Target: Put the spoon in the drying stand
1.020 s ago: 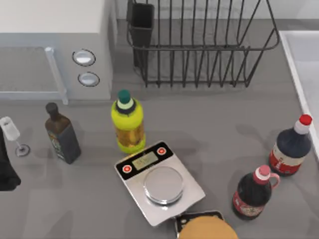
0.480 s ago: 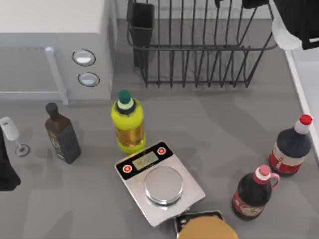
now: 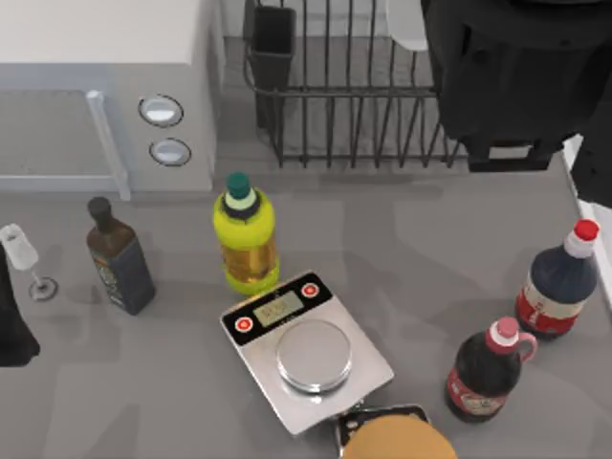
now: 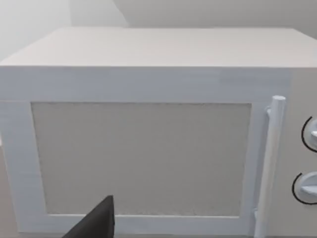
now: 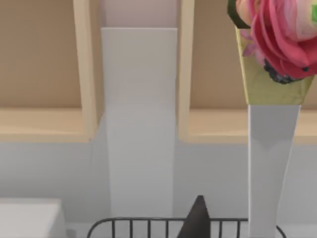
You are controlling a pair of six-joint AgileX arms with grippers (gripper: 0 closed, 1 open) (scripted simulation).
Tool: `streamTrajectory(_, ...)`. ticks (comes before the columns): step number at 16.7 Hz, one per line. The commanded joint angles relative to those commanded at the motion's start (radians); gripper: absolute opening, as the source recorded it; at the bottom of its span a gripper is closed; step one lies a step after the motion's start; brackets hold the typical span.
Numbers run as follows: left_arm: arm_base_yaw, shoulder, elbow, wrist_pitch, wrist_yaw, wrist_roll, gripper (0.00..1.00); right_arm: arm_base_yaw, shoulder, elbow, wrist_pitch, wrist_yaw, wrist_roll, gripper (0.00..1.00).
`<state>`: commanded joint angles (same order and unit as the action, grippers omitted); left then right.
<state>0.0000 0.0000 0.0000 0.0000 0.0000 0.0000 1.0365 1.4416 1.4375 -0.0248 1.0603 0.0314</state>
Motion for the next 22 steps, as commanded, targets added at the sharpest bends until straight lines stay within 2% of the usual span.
streamTrajectory(8,0.000,0.000,0.000,0.000,0.000,0.000,1.00,-0.024,0.040,-0.002,0.036,-0.024,0.000,0.00)
streamTrajectory(11,0.000,0.000,0.000,0.000,0.000,0.000,1.00,-0.092,0.163,-0.013,0.167,-0.094,-0.003,0.00)
streamTrajectory(17,0.000,0.000,0.000,0.000,0.000,0.000,1.00,-0.303,0.480,-0.069,0.587,-0.299,-0.008,0.00)
streamTrajectory(22,0.000,0.000,0.000,0.000,0.000,0.000,1.00,-0.405,0.603,-0.104,0.726,-0.395,-0.014,0.00)
